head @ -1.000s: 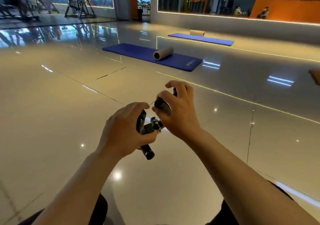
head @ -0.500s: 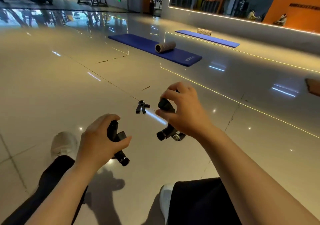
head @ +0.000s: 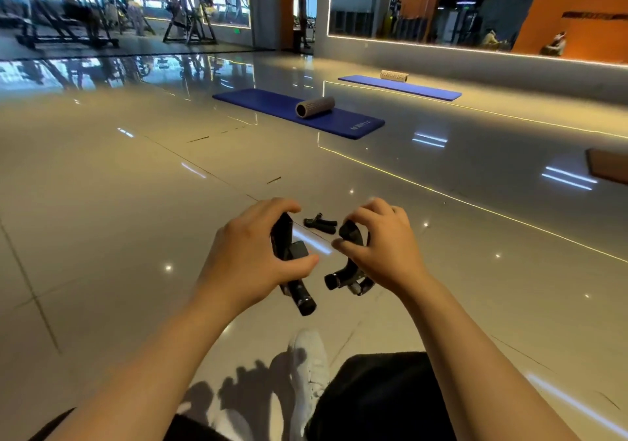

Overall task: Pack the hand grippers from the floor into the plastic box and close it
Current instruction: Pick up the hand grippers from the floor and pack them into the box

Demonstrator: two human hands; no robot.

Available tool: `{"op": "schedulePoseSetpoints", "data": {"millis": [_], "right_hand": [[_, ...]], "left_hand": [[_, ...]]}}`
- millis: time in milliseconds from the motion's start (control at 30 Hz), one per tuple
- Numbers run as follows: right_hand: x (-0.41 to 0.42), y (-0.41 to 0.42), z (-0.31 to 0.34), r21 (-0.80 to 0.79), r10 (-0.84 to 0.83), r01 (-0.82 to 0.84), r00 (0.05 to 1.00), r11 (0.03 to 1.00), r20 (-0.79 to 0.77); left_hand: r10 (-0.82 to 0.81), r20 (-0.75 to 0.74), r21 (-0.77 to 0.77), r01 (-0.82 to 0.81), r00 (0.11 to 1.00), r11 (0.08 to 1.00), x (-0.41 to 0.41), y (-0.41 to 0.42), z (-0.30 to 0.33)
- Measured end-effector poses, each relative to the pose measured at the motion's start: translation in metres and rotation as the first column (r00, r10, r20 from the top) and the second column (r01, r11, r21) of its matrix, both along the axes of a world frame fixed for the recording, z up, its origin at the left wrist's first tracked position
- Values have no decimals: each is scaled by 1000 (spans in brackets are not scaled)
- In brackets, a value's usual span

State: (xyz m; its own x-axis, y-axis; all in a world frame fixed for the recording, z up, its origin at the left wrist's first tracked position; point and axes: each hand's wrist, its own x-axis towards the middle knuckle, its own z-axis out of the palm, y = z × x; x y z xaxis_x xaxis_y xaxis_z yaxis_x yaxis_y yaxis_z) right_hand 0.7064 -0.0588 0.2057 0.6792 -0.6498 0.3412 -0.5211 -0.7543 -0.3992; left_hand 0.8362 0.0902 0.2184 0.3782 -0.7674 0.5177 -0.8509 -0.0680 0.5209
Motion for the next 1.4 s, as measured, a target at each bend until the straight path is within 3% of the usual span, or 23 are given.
{"op": "schedulePoseSetpoints", "data": {"millis": [133,233,367,467,567,867,1000,1167,1300,1400], "right_hand": [[-38,8,9,-22,-22,21,999,1000,-39],[-65,0,18,-76,-44,42,999,996,-20],[-103,-25,-5,80,-196,186,970,979,146],[-127,-43,-25,129,-286,280,958,951,35],[-158,-59,-23,74,-317,323,945,944,-84],[-249,-67,21,-29,-595,595,804,804,6],[-292,-28,23,-7,-707,707,707,707,25],[-343,45,24,14,-852,852,521,523,50],[-370,108,27,84,-931,931,344,355,124],[-383,157,25,136,-961,967,185,215,204]], "left_hand": [[-106,179,70,94,978,993,-33,-20,6],[-118,81,30,116,990,993,-45,-31,8],[-196,64,26,195,979,981,-71,-64,9],[-370,173,80,361,913,929,-98,-104,10],[-464,109,85,457,879,886,-126,-134,5],[-694,60,65,691,717,720,-214,-179,-18],[-754,-39,70,754,656,653,-253,-174,-25],[-852,-75,48,855,518,516,-304,-141,-20],[-925,-112,-4,930,364,367,-342,-101,3],[-978,-36,23,978,207,207,-351,-69,13]]}}
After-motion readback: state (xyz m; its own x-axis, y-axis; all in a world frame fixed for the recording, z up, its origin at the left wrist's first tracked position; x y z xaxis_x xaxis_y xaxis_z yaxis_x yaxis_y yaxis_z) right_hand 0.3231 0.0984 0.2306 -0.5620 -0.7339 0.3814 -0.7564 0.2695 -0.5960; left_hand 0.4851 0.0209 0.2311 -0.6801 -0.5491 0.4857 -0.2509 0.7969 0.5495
